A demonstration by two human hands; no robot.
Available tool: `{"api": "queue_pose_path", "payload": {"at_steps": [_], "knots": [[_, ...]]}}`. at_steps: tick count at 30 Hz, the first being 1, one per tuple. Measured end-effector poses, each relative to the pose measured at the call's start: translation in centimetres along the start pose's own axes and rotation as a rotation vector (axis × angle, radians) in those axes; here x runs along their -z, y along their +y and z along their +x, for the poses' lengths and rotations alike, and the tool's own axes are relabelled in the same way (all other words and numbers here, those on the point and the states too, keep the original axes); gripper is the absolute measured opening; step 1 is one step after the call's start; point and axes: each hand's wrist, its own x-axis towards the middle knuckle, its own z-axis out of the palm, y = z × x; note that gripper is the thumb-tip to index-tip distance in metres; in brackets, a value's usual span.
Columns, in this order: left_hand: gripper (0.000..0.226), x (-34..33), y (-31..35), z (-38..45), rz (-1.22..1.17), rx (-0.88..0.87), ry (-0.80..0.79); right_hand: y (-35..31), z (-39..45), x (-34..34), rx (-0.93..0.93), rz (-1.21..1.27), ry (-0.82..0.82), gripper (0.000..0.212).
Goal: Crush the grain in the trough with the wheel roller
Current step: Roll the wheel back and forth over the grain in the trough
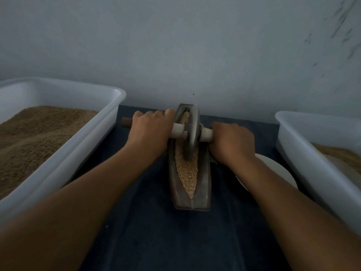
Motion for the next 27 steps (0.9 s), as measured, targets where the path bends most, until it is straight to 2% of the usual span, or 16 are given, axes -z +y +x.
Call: {"api": "queue_pose_path", "payload": {"at_steps": [3, 10, 16, 20, 27], "knots": [[0.044, 0.4, 0.3, -1.4, -0.014, 0.018, 0.013, -0.3, -1.2, 0.5, 0.011, -0.009, 0.023, 0.013], [0.044, 1.9, 0.0, -4.3, -0.14, -0.008, -0.053, -0.7, -3.8, 2.8, 0.073, -0.011, 0.108, 0.033], [0.054, 3.0, 0.4, -6.2, -0.098, -0.029, 0.001, -0.6, -5.6, 3.9, 0.094, 0.035, 0.176, 0.025], [0.058, 2.9, 0.3, -6.1, -0.094, -0.028, -0.04, -0.5, -5.8, 3.7, 0.112, 0.036, 0.206, 0.027], [0.051, 1.9, 0.4, -2.4, -0.019, -0.017, -0.09, 0.2, -3.1, 1.5, 0.054, 0.011, 0.049, 0.023]]}}
